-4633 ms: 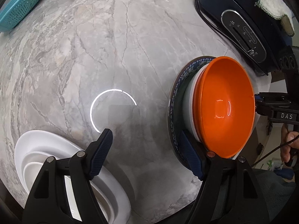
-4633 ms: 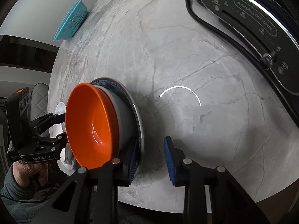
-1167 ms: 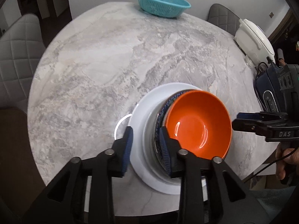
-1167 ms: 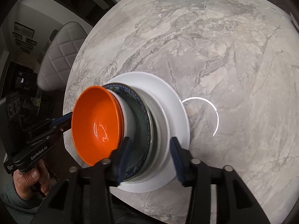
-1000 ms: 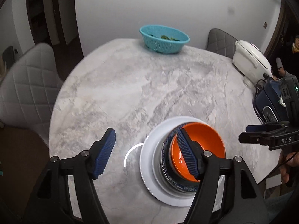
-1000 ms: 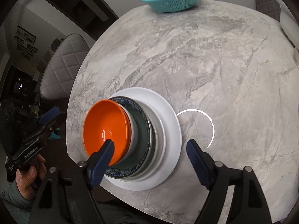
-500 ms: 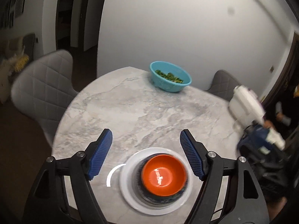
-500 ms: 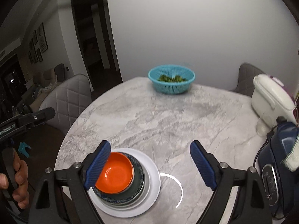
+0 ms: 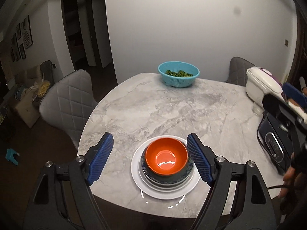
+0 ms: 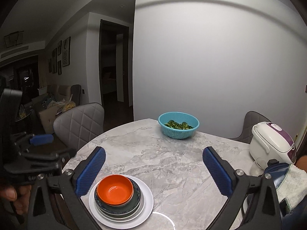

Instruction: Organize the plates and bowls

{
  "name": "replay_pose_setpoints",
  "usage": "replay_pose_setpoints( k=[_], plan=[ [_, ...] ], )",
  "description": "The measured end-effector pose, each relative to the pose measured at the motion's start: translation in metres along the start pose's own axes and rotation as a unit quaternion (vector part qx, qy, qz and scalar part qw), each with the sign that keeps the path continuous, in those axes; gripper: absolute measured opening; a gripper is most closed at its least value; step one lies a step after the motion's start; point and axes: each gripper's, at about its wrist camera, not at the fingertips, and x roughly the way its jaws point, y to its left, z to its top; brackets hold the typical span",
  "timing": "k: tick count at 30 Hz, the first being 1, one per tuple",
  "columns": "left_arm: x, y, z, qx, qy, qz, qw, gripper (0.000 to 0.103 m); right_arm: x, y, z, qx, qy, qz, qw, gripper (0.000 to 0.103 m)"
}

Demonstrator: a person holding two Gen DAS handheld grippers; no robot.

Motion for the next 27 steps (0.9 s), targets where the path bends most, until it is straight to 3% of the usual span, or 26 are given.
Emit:
replay_pose_setpoints(
  k=[4, 11, 12, 13, 15, 20, 27],
  plan=[
    [0.009, -0.012, -0.016, -0.002, 0.059, 0.016, 0.9981, 0.078, 0.005, -0.002, 0.001, 0.013, 0.047, -0.022, 0.999, 0.103],
    [0.031, 0.010, -0.025, -0.046, 0.107, 0.018, 0.9931, 0.079, 0.024, -0.020, -0.022, 0.095, 0.151, -0.058, 0.982, 0.103],
    [0.037, 0.015, -0.025, -0.052, 0.113, 0.012, 0.9922, 0.085, 0.027, -0.019, -0.025, 0.101, 0.161, -0.058, 0.980, 0.103],
    [0.042, 0.019, -0.025, -0.057, 0.115, 0.007, 0.9917, 0.094, 0.028, -0.018, -0.026, 0.106, 0.167, -0.059, 0.978, 0.103],
    [0.049, 0.029, -0.023, -0.068, 0.117, -0.001, 0.9908, 0.103, 0.031, -0.012, -0.029, 0.102, 0.174, -0.066, 0.977, 0.103],
    [0.058, 0.044, -0.019, -0.084, 0.128, -0.026, 0.9879, 0.103, 0.034, 0.005, -0.033, 0.098, 0.190, -0.069, 0.975, 0.103],
    [0.060, 0.047, -0.016, -0.067, 0.132, -0.026, 0.9886, 0.103, 0.037, 0.018, -0.036, 0.095, 0.205, -0.076, 0.971, 0.103]
  ],
)
